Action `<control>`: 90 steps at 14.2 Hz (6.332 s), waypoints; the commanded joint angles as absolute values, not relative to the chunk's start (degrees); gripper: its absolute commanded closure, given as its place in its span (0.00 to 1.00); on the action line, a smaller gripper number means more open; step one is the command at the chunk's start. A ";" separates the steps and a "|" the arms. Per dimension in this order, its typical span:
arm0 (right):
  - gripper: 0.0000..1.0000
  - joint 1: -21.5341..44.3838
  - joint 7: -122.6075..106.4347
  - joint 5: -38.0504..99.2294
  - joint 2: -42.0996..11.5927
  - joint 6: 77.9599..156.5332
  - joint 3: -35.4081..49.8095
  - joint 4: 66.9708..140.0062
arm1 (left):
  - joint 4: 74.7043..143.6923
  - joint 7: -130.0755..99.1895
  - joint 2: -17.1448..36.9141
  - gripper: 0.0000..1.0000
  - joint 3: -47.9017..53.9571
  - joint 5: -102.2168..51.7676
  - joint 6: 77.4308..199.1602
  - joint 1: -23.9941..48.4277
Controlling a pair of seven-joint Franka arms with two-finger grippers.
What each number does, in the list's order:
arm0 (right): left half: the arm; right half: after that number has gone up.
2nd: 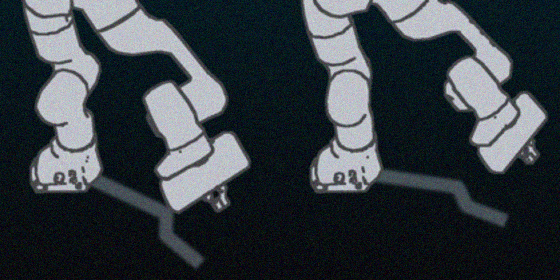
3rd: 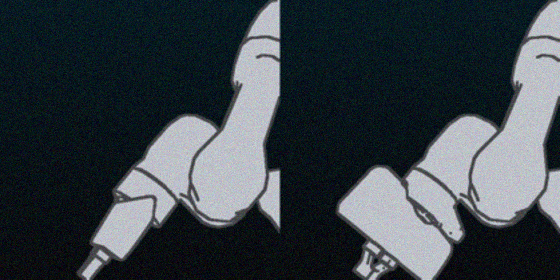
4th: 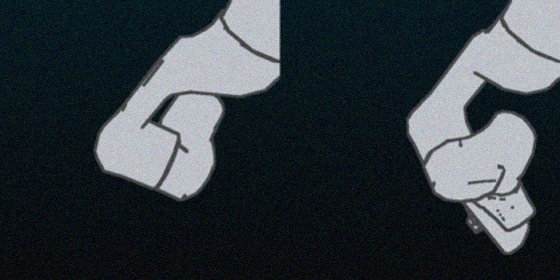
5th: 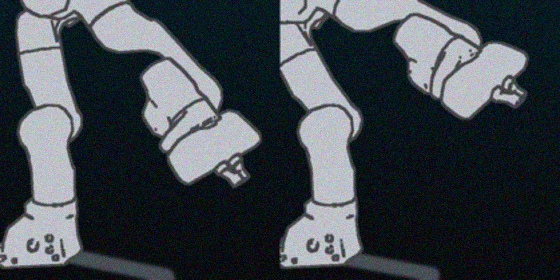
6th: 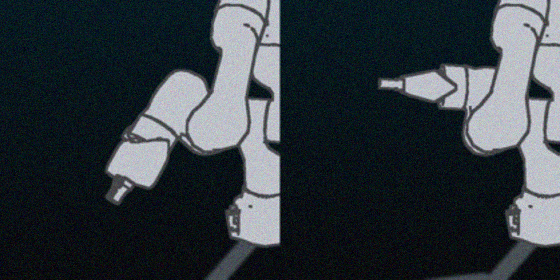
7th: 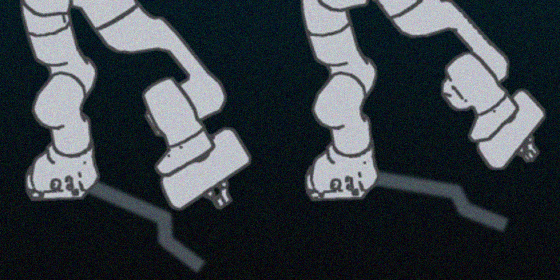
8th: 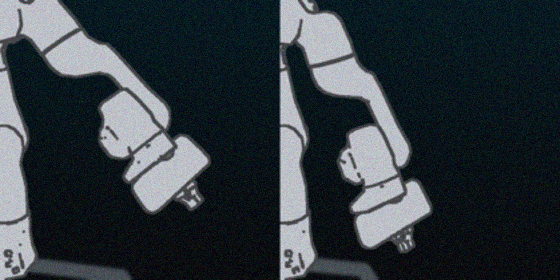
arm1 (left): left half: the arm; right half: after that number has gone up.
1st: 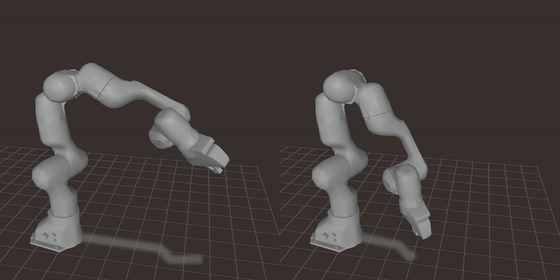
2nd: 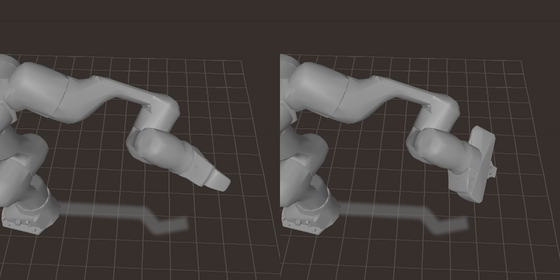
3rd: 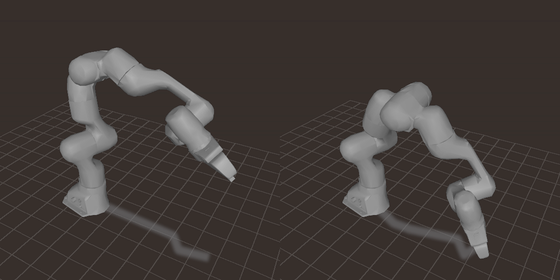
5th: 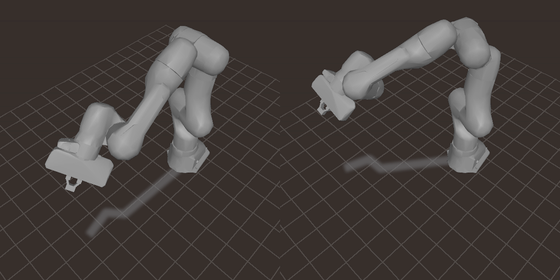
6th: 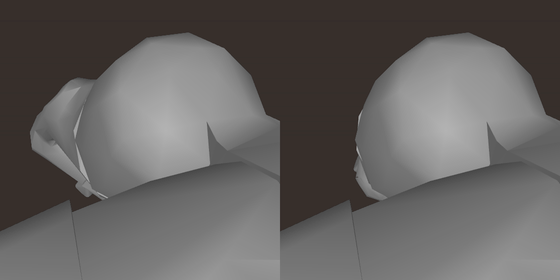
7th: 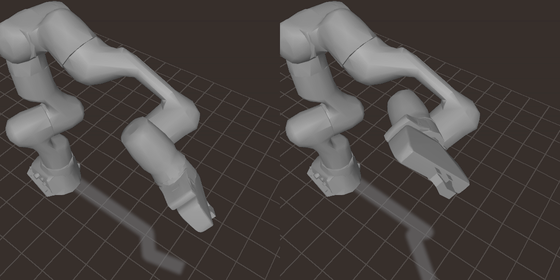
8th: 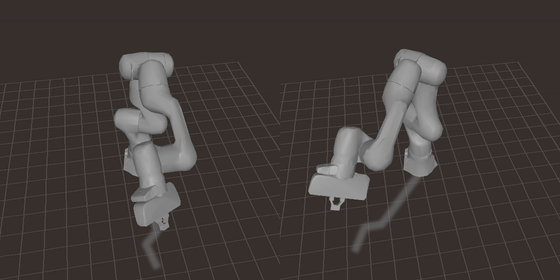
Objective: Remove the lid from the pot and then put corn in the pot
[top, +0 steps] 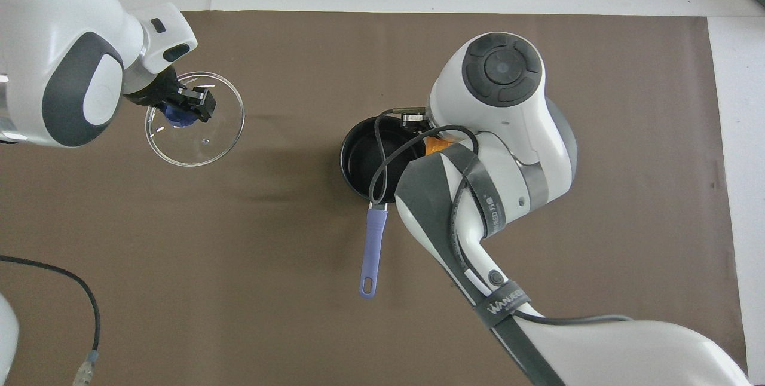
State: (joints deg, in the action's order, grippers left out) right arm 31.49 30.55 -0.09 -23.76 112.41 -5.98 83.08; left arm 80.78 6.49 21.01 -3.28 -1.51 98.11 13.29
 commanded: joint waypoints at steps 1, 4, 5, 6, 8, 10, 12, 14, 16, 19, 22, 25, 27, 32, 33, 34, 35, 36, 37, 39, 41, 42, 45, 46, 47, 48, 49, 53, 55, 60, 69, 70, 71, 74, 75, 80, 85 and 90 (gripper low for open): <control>1.00 33.30 34.44 -1.05 -30.83 111.00 -6.07 75.16 | 87.44 11.32 15.83 1.00 -2.81 -2.11 99.66 10.21; 1.00 35.68 36.12 -1.06 -33.13 114.95 -6.07 75.93 | 93.84 18.17 12.84 1.00 -2.81 -2.20 104.04 6.16; 1.00 35.25 35.78 -0.97 -33.22 115.57 -6.06 76.29 | 96.39 19.32 11.53 1.00 -2.81 -2.20 105.63 5.02; 1.00 35.24 35.51 -0.88 -33.57 116.27 -6.06 76.38 | 98.77 20.73 10.38 1.00 -2.81 -2.20 106.86 4.31; 1.00 35.77 35.42 -0.79 -34.63 118.90 -6.06 77.60 | 102.03 22.84 8.79 1.00 -2.81 -2.20 109.15 2.65; 1.00 36.30 35.33 -0.61 -34.72 122.33 -6.06 80.23 | 103.00 25.74 8.35 1.00 -2.81 -2.20 109.86 0.97; 1.00 36.82 35.33 -0.53 -34.72 123.49 -5.89 81.29 | 104.14 26.28 8.35 1.00 -2.81 -2.20 110.39 -0.35; 1.00 37.18 34.98 -0.53 -34.72 124.27 -5.80 83.22 | 106.68 26.37 8.18 1.00 -2.81 -2.20 112.84 -1.23; 1.00 37.18 33.41 -0.26 -34.02 124.72 -5.80 85.16 | 108.71 26.28 8.00 1.00 -2.81 -2.20 114.43 -1.93; 1.00 37.35 32.96 0.00 -34.19 124.80 -5.71 85.60 | 113.10 26.28 7.48 1.00 -2.81 -2.20 117.76 -2.37; 1.00 37.44 32.61 -0.09 -34.45 125.07 -5.71 85.96 | 118.63 26.63 6.68 1.00 -2.81 -2.20 123.11 -2.98; 0.99 37.44 32.61 0.00 -34.19 125.16 -5.71 86.75 | 122.86 28.65 7.38 1.00 -2.81 -2.20 129.71 -3.69; 0.98 37.44 32.61 -0.09 -34.01 125.50 -5.71 87.19 | 123.92 29.00 7.56 0.93 -2.81 -2.20 132.27 -4.13; 0.71 37.44 31.02 0.00 -33.75 125.95 -5.71 88.42 | 122.44 29.00 8.09 0.00 -2.81 -2.20 132.54 -3.78; 0.64 37.44 31.03 0.00 -33.75 125.95 -5.71 88.42 | 121.74 28.92 8.61 0.00 -2.81 -2.20 132.10 -3.78; 0.50 37.53 31.03 0.00 -33.75 125.86 -5.71 88.24 | 121.29 28.83 8.79 0.00 -2.81 -2.20 132.10 -3.95; 0.40 37.53 31.11 -0.09 -33.75 125.51 -5.71 87.89 | 120.07 28.57 9.22 0.00 -2.81 -2.20 132.01 -3.69; 0.37 37.62 31.11 -0.26 -33.75 125.16 -5.71 87.63 | 119.36 28.04 9.23 0.00 -2.81 -2.20 131.92 -3.34; 0.22 37.62 31.03 -0.18 -33.58 124.90 -5.71 87.28 | 119.01 27.86 8.79 0.00 -2.64 -2.20 131.75 -3.25; 0.00 37.53 30.94 -0.09 -32.00 124.11 -5.71 86.84 | 116.73 26.12 8.44 0.00 -2.02 -2.20 129.83 -2.82; 0.00 37.27 30.85 -0.09 -30.42 123.40 -5.71 86.84 | 112.43 21.12 8.44 0.00 -2.20 -2.11 123.96 -0.54; 0.00 37.18 30.94 0.00 -29.80 123.14 -5.80 86.75 | 110.41 19.61 8.44 0.00 -2.20 -2.11 121.14 0.17; 0.00 36.74 30.85 -0.70 -26.29 123.13 -6.50 86.84 | 105.83 12.25 7.39 0.00 -2.11 -1.94 114.19 2.18; 0.00 35.87 30.59 -0.88 -24.63 123.05 -6.59 86.84 | 104.69 9.95 7.03 0.00 -2.11 -1.93 112.43 2.89; 0.00 34.21 30.32 -1.14 -23.04 122.79 -6.59 86.84 | 103.29 8.89 6.60 0.00 -2.02 -1.76 110.76 2.99; 0.00 32.71 29.54 -1.14 -21.64 122.00 -6.59 86.84 | 101.88 8.79 6.42 0.00 -2.02 -1.76 109.35 2.99; 0.00 30.96 27.62 -1.23 -20.14 121.12 -6.68 86.84 | 100.04 8.70 6.33 0.00 -2.02 -1.76 107.33 2.99; 0.00 24.01 15.94 -0.97 -15.39 116.21 -6.50 86.84 | 97.91 8.61 3.44 0.00 -2.63 -1.85 102.49 2.11; 0.00 22.07 11.79 -0.26 -12.58 112.26 -6.50 86.84 | 96.51 8.35 2.82 0.00 -2.81 -1.85 100.12 1.85; 0.00 19.43 8.35 0.09 -5.55 100.75 -6.42 86.92 | 93.69 4.57 0.36 0.00 -2.81 -1.76 92.38 1.93; 0.00 11.44 2.99 0.00 -0.80 91.41 -6.50 90.26 | 89.03 4.39 -0.35 0.00 -2.64 -1.76 84.29 2.02; 0.00 10.56 2.81 0.00 -0.62 90.54 -6.50 90.18 | 88.86 4.39 -0.18 0.00 -2.72 -1.58 83.68 2.02; 0.00 9.85 2.73 0.00 -0.01 90.44 -6.59 90.18 | 88.42 4.39 0.09 0.00 -2.64 -1.76 82.19 2.02; 0.00 5.90 -1.13 -0.09 2.01 90.35 -6.59 89.74 | 84.30 4.31 1.66 0.00 -2.64 -1.76 77.88 2.02; 0.00 5.54 -0.62 -0.09 2.80 90.35 -6.59 89.91 | 84.29 4.31 1.58 0.00 -2.64 -1.67 77.87 2.11; 0.00 5.54 -0.97 -1.23 5.45 89.91 -6.77 89.65 | 85.86 4.83 0.70 0.00 -2.46 -1.76 81.56 2.72; 0.00 6.06 -3.85 -0.09 5.71 85.87 -5.98 89.30 | 86.22 5.01 0.53 0.00 -2.46 -1.76 82.27 2.72; 0.00 5.54 -8.17 -0.61 6.15 82.80 -6.42 89.74 | 86.48 5.01 0.44 0.00 -2.46 -1.76 82.53 2.72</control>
